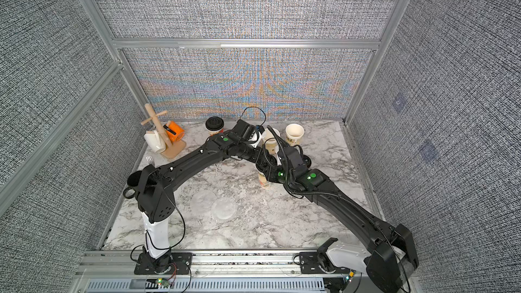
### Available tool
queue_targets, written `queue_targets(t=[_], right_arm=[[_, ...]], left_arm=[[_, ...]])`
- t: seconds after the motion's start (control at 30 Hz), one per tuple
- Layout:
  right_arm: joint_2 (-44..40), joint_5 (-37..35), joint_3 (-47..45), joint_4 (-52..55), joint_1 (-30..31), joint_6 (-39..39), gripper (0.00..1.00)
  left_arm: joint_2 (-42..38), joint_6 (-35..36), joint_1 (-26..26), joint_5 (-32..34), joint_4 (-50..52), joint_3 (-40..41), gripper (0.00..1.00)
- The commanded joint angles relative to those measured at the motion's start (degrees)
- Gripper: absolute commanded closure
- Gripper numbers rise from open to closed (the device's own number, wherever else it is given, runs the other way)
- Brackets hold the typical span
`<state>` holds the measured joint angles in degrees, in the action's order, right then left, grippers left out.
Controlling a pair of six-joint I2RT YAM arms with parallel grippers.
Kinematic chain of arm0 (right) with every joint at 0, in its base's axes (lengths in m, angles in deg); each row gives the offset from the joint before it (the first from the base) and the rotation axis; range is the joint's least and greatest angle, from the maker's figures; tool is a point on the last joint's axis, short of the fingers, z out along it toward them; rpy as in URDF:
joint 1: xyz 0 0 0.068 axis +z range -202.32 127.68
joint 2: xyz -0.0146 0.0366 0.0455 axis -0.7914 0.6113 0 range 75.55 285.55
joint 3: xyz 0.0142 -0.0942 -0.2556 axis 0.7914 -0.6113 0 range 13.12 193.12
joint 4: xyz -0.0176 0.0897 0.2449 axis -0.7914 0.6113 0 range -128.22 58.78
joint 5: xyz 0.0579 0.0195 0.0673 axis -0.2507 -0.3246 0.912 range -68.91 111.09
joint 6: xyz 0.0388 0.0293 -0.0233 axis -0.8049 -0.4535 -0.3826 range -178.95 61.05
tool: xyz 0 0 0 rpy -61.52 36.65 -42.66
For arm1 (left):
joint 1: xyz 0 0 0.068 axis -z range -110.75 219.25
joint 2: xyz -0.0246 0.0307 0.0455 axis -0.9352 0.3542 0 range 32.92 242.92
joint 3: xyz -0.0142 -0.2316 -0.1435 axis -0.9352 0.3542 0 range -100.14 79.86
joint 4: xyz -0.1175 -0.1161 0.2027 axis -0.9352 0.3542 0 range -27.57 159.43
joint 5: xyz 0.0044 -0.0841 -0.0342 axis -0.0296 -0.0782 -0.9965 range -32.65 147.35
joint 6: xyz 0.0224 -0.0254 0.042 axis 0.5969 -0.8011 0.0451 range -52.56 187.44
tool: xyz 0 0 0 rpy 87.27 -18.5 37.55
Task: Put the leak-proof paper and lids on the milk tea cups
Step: Secure the cup lid on the cup.
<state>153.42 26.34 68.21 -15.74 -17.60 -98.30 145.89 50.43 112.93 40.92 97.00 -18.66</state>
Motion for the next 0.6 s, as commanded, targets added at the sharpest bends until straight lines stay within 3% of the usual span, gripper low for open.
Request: queue_targets(t=[0.0,0.3,0.57], right_arm=[[0.7,-2.7,-0.4,2.7,0.2,-1.4,0.66],[2.8,-3.3,0.5,2.5,2.3,-1.8,0.65],[4.0,-4.6,1.6,1.9,4.0,-2.3,0.76]], left_arm=[[1.4,2.3,0.2,3.1,15.0,1.6,0.21],[1.4,2.4,0.2,2.9,14.6,2.5,0.21],[-0.3,2.4,0.2,2.6,14.0,3.5,0.21]])
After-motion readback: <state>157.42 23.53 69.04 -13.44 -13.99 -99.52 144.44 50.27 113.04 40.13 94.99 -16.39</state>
